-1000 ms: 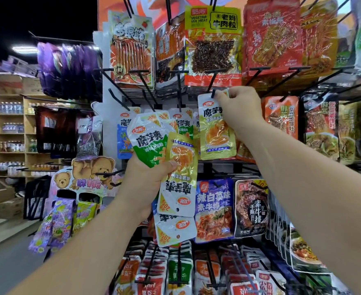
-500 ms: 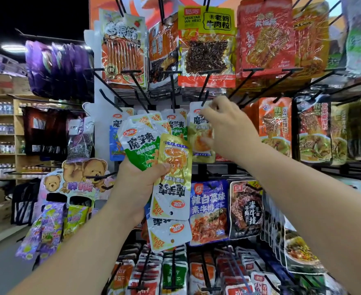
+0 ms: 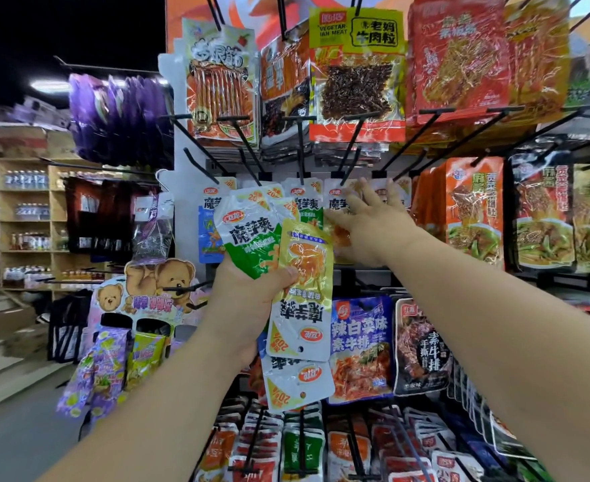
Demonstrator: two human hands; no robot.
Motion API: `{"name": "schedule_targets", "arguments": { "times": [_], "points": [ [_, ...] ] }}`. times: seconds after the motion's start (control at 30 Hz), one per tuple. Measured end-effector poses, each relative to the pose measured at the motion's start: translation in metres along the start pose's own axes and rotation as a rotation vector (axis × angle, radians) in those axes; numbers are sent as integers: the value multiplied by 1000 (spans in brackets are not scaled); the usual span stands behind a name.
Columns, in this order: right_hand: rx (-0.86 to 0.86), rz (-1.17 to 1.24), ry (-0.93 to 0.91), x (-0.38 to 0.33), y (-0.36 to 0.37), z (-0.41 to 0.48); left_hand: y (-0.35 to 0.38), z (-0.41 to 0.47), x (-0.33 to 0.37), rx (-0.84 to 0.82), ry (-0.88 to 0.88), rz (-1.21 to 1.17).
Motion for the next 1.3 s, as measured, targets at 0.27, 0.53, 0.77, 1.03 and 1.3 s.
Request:
{"name": "schedule_targets", "arguments": {
  "times": [0.27, 0.53, 0.77, 1.03, 1.3],
  "points": [
    [176, 810, 13, -5, -43, -31, 1, 1, 3, -4, -33, -16],
    [-69, 1444, 26, -37, -57, -107, 4, -12, 24, -38, 35, -92],
    [-69, 1670, -15, -48, -56, -135, 6, -35, 26, -86, 45, -11],
    [51, 1701, 105, -53, -41, -147, -20, -58, 5, 27, -60, -20],
    [539, 1951, 424, -29, -28, -173, -25, -63, 6, 110, -46, 24]
  ]
}}
Point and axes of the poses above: each hand's wrist, its own z-axis towards the middle knuckle, its own y-axis out of the palm, x = y × z, the point moved 10 cm from there along z, towards the middle knuckle, and after that the axes turned 6 degrees about z, right-handed, at the moved point
